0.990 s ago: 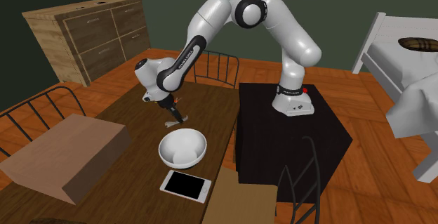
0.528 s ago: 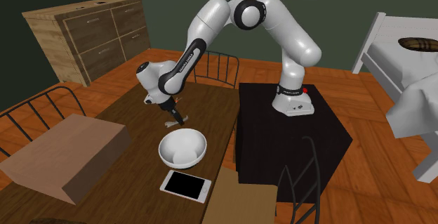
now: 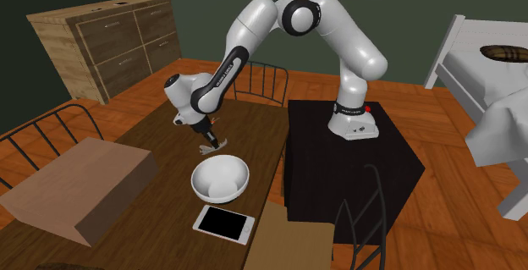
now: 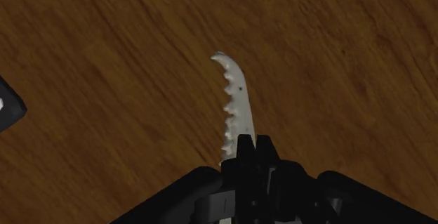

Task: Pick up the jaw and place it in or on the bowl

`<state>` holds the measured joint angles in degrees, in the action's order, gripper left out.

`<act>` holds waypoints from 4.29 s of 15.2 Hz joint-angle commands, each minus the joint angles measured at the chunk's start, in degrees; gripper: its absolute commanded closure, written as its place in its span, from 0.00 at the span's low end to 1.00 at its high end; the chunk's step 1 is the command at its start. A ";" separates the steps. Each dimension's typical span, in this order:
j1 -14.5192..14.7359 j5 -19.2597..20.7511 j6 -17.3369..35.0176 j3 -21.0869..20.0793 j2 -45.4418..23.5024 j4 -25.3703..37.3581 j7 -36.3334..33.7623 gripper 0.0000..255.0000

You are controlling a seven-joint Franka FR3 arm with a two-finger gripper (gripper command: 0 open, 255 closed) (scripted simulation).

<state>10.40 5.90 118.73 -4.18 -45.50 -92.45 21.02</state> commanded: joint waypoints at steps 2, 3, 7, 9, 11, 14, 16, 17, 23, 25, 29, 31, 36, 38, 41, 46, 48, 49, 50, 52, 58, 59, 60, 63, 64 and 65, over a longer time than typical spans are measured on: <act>0.00 -0.03 0.05 -0.04 -0.11 -0.14 0.05 1.00; 0.01 -0.03 0.14 -0.05 0.00 -0.35 0.02 1.00; -0.41 -1.03 -1.41 -0.23 -0.76 2.53 -0.25 0.00; -1.20 -2.95 -4.65 -0.56 -2.75 8.46 -0.89 0.00; -1.83 -4.36 -7.32 -0.78 -4.57 13.50 -1.52 0.00; -1.82 -4.31 -5.35 -0.76 -5.18 12.15 -1.56 0.00; -1.80 -4.27 -4.07 -0.74 -5.64 11.33 -1.58 0.00; -1.79 -4.26 -3.45 -0.72 -5.92 10.98 -1.59 0.00; -1.77 -4.23 -2.47 -0.70 -6.34 10.43 -1.60 0.00; -1.77 -4.23 -2.47 -0.70 -6.34 10.43 -1.60 0.00; -1.77 -4.23 -2.49 -0.70 -6.34 10.43 -1.60 1.00; -1.77 -4.23 -2.49 -0.70 -6.34 10.43 -1.60 1.00; -1.77 -4.23 -2.47 -0.70 -6.34 10.43 -1.60 1.00; -1.82 -4.28 -3.23 -0.76 -5.16 10.01 -1.62 1.00; -1.89 -4.36 -4.43 -0.84 -3.47 9.52 -1.63 1.00; -2.00 -4.50 -6.59 -0.97 -0.81 9.02 -1.66 1.00; -2.04 -4.56 -7.50 -1.02 0.20 8.92 -1.67 1.00; -2.05 -4.59 -7.97 -1.04 0.69 8.90 -1.67 1.00; -2.07 -4.62 -8.44 -1.07 1.17 8.89 -1.68 1.00; -2.11 -4.67 -9.42 -1.11 2.10 8.94 -1.69 1.00; -2.31 -4.80 -7.04 -1.39 2.21 8.59 -0.89 0.00; -2.51 -4.90 -3.55 -1.64 1.61 7.81 -0.08 0.00; -2.70 -5.00 -0.15 -1.90 0.88 7.24 0.74 0.00; -3.29 -5.36 9.49 -2.84 -2.09 6.81 3.33 0.00; -3.41 -5.43 11.34 -3.06 -2.82 6.96 3.87 0.00; -3.36 -5.39 11.79 -3.04 -3.33 7.01 3.85 0.00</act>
<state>7.14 0.56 128.85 -7.08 -48.33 -85.32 24.47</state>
